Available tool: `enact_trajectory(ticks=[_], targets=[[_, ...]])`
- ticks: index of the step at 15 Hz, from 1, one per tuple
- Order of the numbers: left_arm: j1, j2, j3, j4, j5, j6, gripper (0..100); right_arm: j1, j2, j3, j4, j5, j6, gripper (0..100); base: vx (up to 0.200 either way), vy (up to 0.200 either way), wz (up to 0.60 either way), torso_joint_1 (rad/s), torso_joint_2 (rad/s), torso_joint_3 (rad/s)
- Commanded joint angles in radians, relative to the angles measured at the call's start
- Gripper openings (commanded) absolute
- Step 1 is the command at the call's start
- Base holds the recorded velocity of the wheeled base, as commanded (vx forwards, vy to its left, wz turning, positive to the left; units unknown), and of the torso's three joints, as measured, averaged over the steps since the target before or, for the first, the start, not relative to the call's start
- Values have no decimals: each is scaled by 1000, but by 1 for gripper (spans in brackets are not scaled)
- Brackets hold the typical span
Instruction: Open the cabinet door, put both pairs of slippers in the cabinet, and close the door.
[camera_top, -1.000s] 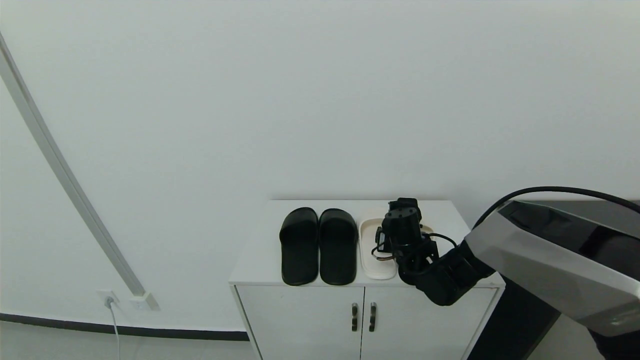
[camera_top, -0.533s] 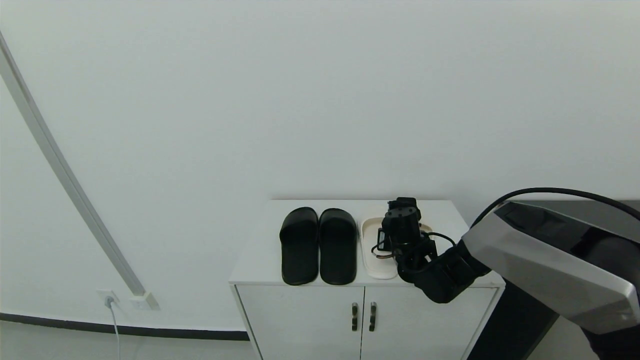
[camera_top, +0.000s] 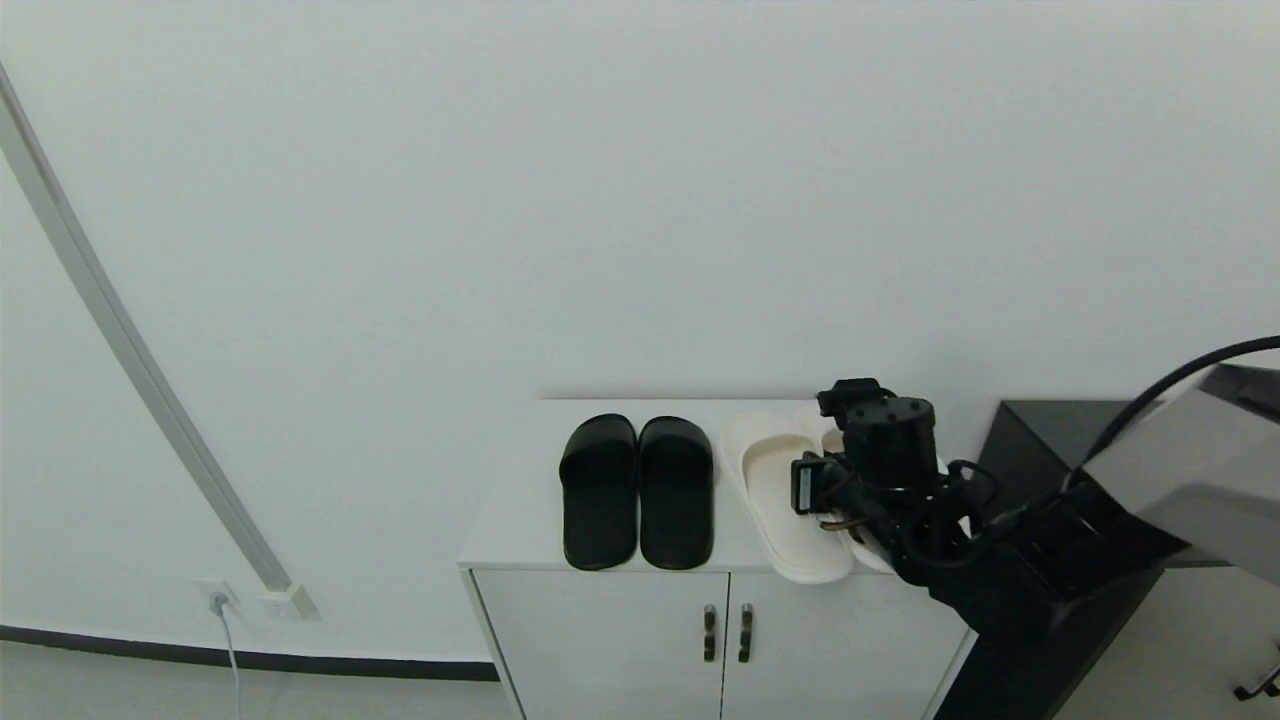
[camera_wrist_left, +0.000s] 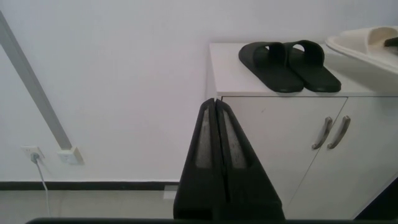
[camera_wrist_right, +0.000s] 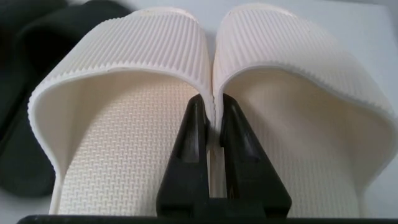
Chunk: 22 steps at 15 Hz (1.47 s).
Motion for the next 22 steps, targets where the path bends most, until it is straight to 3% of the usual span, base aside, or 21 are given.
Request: enact_trajectory(ticks=[1,5,7,14,22], targets=[[0,0,0,-1,1,0,0,3,-226,240,-97,179,-55,0,0,0,0,0,0,0],[0,0,0,1,1,-2,0,-2,-400,428,-106,475,-55,0,0,0,0,0,0,0],[0,0,0,1,1,-2,0,1,-434,454,-102,529,-63,0,0,0,0,0,0,0],[0,0,0,-1,1,-2,0,24,-434,461,-102,535,-77,0,0,0,0,0,0,0],[0,0,0,-1,1,-2,0,33,-433,480,-103,534,-100,0,-200,0,0,-3,2,3]])
